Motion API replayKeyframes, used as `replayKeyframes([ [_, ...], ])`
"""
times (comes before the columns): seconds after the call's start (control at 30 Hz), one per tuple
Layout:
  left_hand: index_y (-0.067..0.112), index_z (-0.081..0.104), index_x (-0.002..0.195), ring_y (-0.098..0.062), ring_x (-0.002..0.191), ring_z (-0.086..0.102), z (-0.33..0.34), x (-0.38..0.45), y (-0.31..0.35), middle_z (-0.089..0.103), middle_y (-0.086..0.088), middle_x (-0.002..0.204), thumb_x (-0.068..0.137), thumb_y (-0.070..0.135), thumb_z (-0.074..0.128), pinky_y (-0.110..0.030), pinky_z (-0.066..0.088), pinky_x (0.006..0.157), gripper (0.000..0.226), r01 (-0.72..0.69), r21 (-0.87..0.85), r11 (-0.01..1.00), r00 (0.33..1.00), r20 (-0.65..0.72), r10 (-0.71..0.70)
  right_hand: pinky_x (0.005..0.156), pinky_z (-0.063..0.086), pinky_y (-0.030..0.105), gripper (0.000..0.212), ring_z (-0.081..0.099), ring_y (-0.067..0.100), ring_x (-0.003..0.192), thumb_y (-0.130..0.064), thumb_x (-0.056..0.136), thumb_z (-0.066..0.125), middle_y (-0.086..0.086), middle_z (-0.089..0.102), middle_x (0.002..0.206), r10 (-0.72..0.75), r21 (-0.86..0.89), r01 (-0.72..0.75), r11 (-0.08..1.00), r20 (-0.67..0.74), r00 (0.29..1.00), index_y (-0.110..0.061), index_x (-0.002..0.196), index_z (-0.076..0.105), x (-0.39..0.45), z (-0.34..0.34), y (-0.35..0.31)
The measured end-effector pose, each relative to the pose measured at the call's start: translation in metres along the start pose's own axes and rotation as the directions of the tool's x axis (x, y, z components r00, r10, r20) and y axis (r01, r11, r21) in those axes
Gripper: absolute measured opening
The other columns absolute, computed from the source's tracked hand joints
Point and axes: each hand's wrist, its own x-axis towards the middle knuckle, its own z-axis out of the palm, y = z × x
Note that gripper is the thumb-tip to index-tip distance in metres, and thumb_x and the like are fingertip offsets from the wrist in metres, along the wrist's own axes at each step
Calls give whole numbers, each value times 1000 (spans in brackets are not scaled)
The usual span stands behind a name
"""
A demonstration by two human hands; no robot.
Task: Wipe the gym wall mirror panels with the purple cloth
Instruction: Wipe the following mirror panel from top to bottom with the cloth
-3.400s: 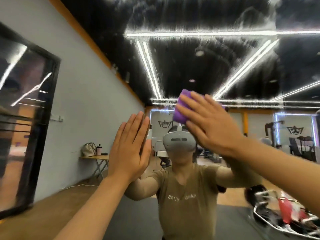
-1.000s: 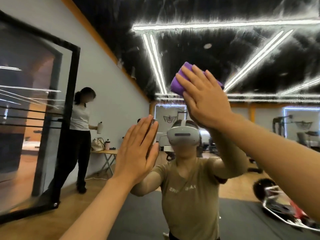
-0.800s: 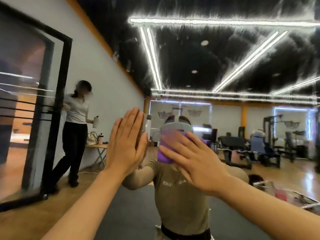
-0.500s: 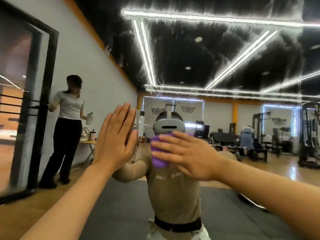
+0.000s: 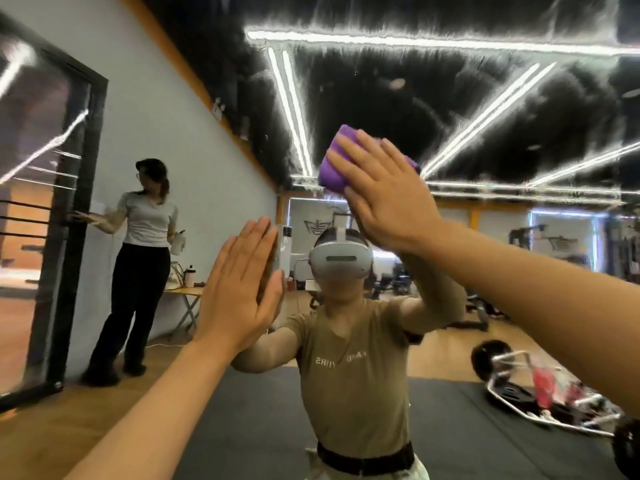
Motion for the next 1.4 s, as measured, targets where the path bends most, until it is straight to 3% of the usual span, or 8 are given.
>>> replayKeyframes([
  [0.13, 7, 37, 153, -8, 153, 16, -10, -6, -10, 32, -8, 162, 101, 31, 38, -25, 10, 124, 57, 42, -14, 999, 999, -8, -42, 126, 8, 45, 55, 19, 27, 154, -36, 104, 35, 5, 29, 164, -246, 5, 248, 969, 125, 961, -21, 157, 34, -78, 20, -55],
  [0.23, 8, 31, 156, -20, 153, 20, -13, -10, -19, 27, -9, 164, 102, 29, 37, -29, 8, 126, 59, 22, 64, 998, 1000, 18, -23, 126, 5, 45, 60, 14, 25, 155, -36, 101, 34, 2, 23, 166, -423, 18, 434, 901, 264, 867, -24, 160, 26, -125, 24, -85],
  [0.47, 6, 33, 155, -22, 152, 23, -15, -13, -27, 28, -12, 164, 102, 30, 38, -34, 10, 126, 59, -33, 129, 991, 999, 9, 32, 126, 1, 38, 57, 15, 18, 155, -36, 103, 31, -4, 25, 166, -565, 89, 570, 817, 328, 758, -28, 159, 29, -119, 19, -80],
  [0.57, 5, 37, 154, -22, 151, 25, -18, -12, -30, 31, -12, 163, 101, 31, 40, -33, 13, 125, 59, -54, 115, 992, 998, 15, 53, 126, -5, 34, 55, 13, 15, 154, -35, 103, 33, -3, 25, 165, -508, 125, 495, 860, 298, 808, -29, 158, 30, -70, 17, -66],
  [0.73, 11, 32, 157, -18, 153, 22, -27, -14, -47, 26, -5, 165, 101, 34, 37, -29, 11, 125, 61, 68, 92, 993, 997, 16, -70, 123, -6, 31, 57, 11, 19, 156, -38, 104, 29, 0, 20, 167, -187, 10, 188, 982, 200, 962, -26, 159, 26, 45, 7, -28],
  [1.0, 12, 36, 155, -18, 152, 25, -37, -10, -66, 30, -5, 164, 102, 34, 36, -36, 14, 125, 57, -67, 203, 977, 996, 74, 53, 124, -3, 37, 62, 6, 22, 157, -39, 100, 23, 2, 15, 169, 28, 17, -30, 999, 96, 995, -23, 161, 21, 111, 4, -23],
  [1.23, 10, 31, 157, -15, 154, 18, -41, -12, -78, 25, -5, 166, 103, 34, 36, -31, 9, 126, 60, -118, 194, 974, 986, 136, 93, 125, -1, 36, 57, 14, 21, 154, -39, 101, 33, 2, 28, 164, -262, 18, 262, 965, 160, 952, -26, 157, 32, 4, 25, -77],
  [1.4, 12, 25, 159, -14, 154, 15, -44, -13, -82, 20, -4, 167, 104, 35, 35, -25, 5, 125, 60, -15, 155, 988, 995, 98, 0, 124, 5, 42, 64, 16, 17, 153, -43, 95, 39, -7, 29, 163, -522, -44, 559, 828, 304, 797, -34, 157, 30, -89, 33, -115],
])
